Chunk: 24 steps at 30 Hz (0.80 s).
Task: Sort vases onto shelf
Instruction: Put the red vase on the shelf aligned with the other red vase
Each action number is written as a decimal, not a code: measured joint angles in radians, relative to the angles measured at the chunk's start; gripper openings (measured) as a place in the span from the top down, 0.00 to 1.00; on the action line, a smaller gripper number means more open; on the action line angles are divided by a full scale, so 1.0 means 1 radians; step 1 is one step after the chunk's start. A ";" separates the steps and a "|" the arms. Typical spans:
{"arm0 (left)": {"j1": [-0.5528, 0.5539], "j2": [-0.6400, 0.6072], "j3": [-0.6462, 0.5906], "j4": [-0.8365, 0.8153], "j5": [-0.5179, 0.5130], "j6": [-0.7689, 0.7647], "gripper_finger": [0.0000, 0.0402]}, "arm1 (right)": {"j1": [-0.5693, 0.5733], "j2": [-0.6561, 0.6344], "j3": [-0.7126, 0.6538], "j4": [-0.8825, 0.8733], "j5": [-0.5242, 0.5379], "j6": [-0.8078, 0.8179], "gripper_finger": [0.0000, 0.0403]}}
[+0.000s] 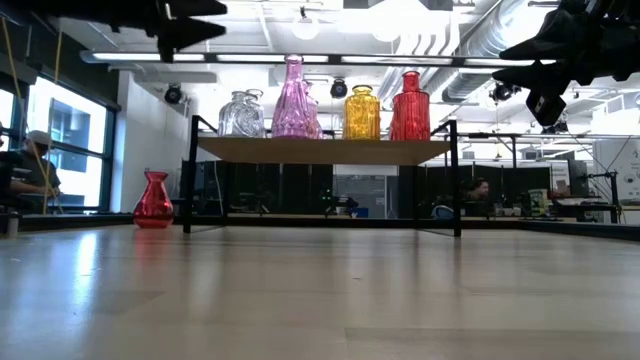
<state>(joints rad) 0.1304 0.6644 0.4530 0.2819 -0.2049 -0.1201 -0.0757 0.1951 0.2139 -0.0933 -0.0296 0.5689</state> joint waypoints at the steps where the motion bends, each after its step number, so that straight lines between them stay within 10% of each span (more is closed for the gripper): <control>1: 0.000 -0.020 0.000 -0.006 -0.021 0.025 0.51 | 0.000 0.000 0.000 0.000 0.000 0.000 0.74; 9: 0.003 -0.150 0.137 -0.422 -0.322 0.088 0.51 | 0.000 0.000 0.000 0.000 0.000 0.000 0.74; 17: 0.101 -0.109 0.431 -1.062 -0.380 0.023 0.51 | 0.000 0.000 0.000 0.000 0.000 0.000 0.74; 24: 0.253 -0.042 0.518 -1.294 -0.368 -0.026 0.51 | 0.000 0.000 0.000 0.000 0.000 0.000 0.74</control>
<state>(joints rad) 0.3838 0.6224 0.9710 -1.0125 -0.5731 -0.1459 -0.0757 0.1951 0.2138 -0.0933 -0.0296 0.5689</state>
